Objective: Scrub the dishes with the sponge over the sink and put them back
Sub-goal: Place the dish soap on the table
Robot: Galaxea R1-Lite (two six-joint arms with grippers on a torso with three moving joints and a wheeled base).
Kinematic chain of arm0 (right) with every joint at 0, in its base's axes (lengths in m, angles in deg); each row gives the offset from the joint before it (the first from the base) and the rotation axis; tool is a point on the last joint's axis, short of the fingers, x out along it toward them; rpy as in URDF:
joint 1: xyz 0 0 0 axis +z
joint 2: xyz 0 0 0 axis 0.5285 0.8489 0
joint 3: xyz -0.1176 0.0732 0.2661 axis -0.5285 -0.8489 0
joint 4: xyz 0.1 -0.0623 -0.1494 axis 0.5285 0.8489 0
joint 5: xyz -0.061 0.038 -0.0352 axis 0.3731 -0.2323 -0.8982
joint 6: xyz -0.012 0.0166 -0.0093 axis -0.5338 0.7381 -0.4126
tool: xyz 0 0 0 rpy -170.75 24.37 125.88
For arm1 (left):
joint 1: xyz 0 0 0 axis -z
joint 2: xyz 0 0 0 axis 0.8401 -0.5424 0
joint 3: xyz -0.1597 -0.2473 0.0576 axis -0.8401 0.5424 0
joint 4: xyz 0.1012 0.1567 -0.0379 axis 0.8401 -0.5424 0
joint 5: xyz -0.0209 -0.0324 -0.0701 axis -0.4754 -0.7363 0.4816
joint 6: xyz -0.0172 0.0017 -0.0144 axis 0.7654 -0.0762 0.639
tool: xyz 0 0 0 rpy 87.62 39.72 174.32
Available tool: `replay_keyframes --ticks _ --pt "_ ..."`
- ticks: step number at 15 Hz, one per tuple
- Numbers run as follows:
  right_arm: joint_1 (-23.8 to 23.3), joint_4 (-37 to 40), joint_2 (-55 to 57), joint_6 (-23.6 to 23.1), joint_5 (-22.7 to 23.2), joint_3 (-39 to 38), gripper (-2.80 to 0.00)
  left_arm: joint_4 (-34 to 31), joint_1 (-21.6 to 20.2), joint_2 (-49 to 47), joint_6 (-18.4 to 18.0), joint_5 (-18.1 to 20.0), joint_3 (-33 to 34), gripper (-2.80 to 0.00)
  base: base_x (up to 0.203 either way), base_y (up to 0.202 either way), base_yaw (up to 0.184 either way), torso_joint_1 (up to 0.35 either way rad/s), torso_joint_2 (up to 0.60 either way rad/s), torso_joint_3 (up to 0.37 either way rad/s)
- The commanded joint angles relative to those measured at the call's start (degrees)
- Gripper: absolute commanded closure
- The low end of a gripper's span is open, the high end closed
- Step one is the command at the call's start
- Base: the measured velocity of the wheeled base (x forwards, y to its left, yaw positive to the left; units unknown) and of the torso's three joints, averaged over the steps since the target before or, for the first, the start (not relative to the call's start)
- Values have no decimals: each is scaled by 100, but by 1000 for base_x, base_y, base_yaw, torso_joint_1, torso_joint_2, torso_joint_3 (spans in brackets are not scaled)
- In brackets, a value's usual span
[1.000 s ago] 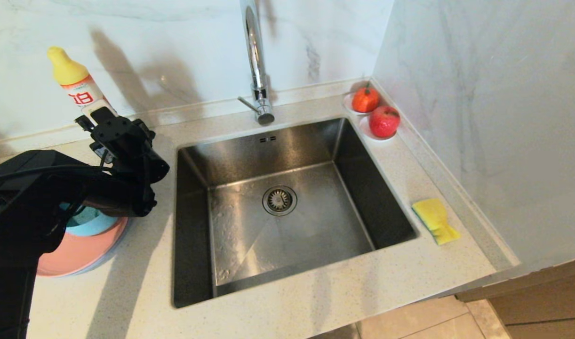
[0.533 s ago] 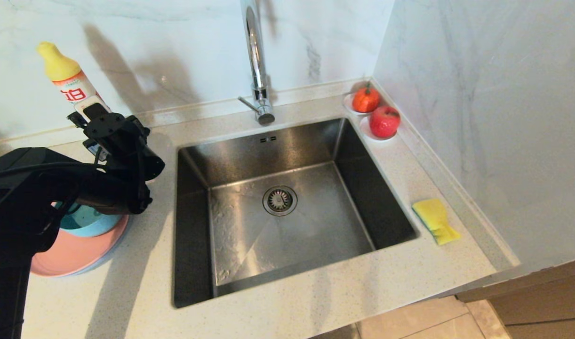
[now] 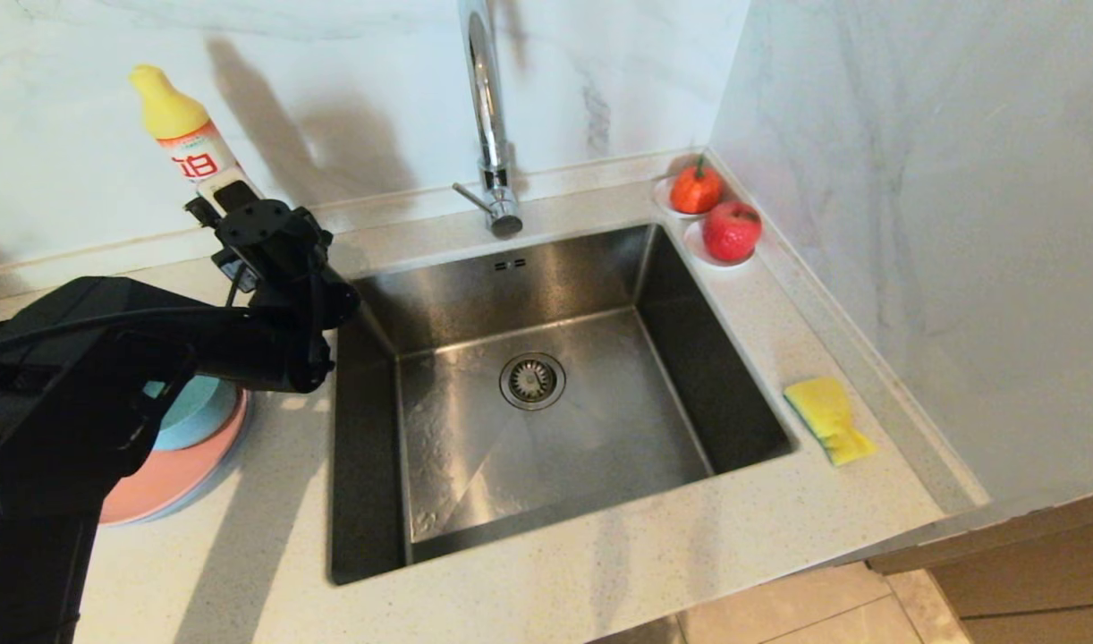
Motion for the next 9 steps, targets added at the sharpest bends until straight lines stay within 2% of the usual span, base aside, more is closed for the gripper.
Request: replay_keyframes --ticks 1,9 --pt "2 -2 2 -2 3 0 0 43 38 -243 -4 -29 -140 0 0 0 0 0 0 0" --pt "2 -2 2 -2 3 0 0 68 9 -420 -32 -20 -319 0 0 0 0 0 0 0"
